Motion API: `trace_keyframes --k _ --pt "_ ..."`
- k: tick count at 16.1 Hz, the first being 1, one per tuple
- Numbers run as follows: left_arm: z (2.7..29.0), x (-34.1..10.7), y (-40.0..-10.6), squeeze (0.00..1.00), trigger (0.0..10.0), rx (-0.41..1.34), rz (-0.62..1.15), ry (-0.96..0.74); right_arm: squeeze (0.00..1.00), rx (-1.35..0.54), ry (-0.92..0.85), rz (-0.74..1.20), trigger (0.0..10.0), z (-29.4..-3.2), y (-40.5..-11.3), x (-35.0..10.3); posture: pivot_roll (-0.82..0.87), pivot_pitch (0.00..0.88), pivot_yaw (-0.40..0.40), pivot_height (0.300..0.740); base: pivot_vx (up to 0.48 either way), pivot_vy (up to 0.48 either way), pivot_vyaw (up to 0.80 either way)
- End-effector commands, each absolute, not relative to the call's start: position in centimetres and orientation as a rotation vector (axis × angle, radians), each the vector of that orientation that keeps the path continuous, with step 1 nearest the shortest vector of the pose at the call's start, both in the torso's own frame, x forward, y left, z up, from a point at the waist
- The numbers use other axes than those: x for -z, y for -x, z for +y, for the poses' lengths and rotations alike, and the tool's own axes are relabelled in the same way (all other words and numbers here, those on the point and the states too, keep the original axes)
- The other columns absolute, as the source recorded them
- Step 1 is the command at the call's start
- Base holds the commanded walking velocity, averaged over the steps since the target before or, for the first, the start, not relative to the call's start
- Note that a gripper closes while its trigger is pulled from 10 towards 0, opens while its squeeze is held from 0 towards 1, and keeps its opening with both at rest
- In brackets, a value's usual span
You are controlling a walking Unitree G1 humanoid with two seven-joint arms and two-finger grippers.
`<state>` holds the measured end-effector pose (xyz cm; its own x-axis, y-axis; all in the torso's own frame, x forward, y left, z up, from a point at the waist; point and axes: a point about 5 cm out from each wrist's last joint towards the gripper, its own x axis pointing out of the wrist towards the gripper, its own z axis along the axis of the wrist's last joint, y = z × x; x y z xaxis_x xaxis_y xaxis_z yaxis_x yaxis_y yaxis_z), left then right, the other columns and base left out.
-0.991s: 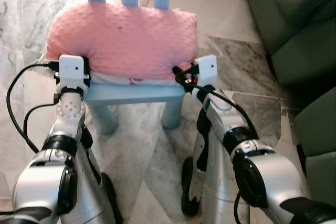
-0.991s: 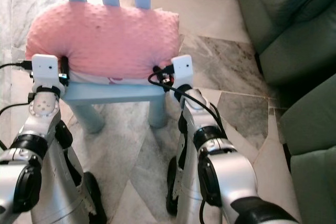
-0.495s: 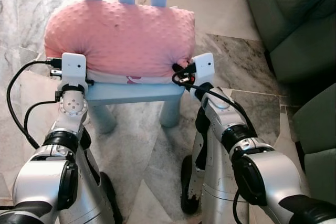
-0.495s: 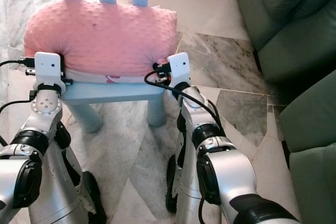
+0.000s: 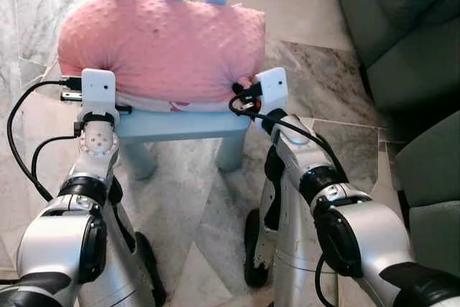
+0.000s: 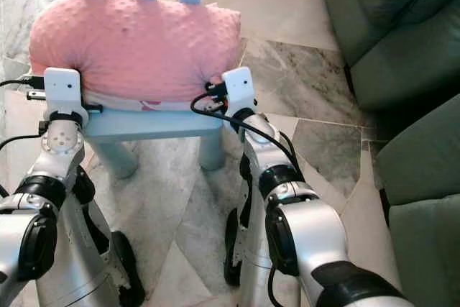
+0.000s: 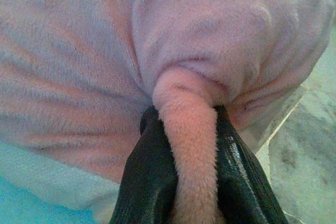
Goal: Move the pillow to the sofa
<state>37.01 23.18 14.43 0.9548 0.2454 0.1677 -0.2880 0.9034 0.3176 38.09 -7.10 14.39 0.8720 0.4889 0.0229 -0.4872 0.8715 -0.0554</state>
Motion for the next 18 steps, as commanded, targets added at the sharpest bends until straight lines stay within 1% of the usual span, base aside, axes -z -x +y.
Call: trace_keyframes --k 1,5,6,7,8,10,12,15,16,18 --pt "23.0 -12.5 -36.6 0.0 0.0 -0.256 -0.025 -0.355 0.0 -0.525 0.048 0.022 0.0 -6.8 -37.8 -13.4 0.02 0.347 -0.135 0.348 0.0 0.0 0.0" --pt "22.6 -13.4 -37.0 0.0 0.0 -0.238 -0.056 -0.323 0.0 -0.505 0.001 -0.026 0.0 -7.7 -38.2 -14.3 0.02 0.288 -0.125 0.348 0.0 0.0 0.0" --pt "22.6 -13.6 -37.1 0.0 0.0 -0.228 -0.078 -0.313 0.0 -0.496 -0.017 -0.042 0.0 -8.3 -38.3 -14.5 0.02 0.255 -0.119 0.348 0.0 0.0 0.0" --pt "22.6 -14.0 -36.9 0.0 0.0 -0.219 -0.112 -0.306 0.0 -0.503 -0.022 -0.067 0.0 -8.6 -38.2 -14.6 0.03 0.243 -0.116 0.348 0.0 0.0 0.0" --pt "22.6 -14.2 -36.8 0.0 0.0 -0.207 -0.14 -0.307 0.0 -0.504 -0.022 -0.085 0.0 -9.0 -38.1 -14.6 0.03 0.206 -0.108 0.348 0.0 0.0 0.0" --pt "23.1 -14.7 -35.7 0.0 0.0 -0.174 -0.239 -0.315 0.0 -0.499 -0.037 -0.153 0.0 -10.4 -37.5 -14.6 0.03 0.132 -0.096 0.348 0.0 0.0 0.0" --pt "23.6 -14.8 -34.8 0.0 0.0 -0.175 -0.283 -0.325 0.0 -0.476 -0.041 -0.187 0.0 -11.2 -37.0 -14.4 0.03 0.086 -0.091 0.348 0.0 0.0 0.0" --pt "24.2 -15.0 -32.6 0.0 0.0 -0.192 -0.353 -0.331 0.0 -0.421 -0.03 -0.239 0.0 -12.3 -35.2 -13.3 0.03 0.017 -0.084 0.348 0.0 0.0 0.0" --pt "24.1 -14.9 -31.6 0.0 0.0 -0.193 -0.365 -0.324 0.0 -0.393 -0.017 -0.246 0.0 -12.7 -34.1 -12.8 0.03 0.0 -0.077 0.348 0.0 0.0 0.0" --pt "23.3 -14.9 -30.1 0.0 0.0 -0.173 -0.38 -0.318 0.0 -0.366 0.023 -0.264 0.0 -13.2 -32.6 -12.4 0.04 0.0 -0.065 0.348 0.0 0.0 0.0"
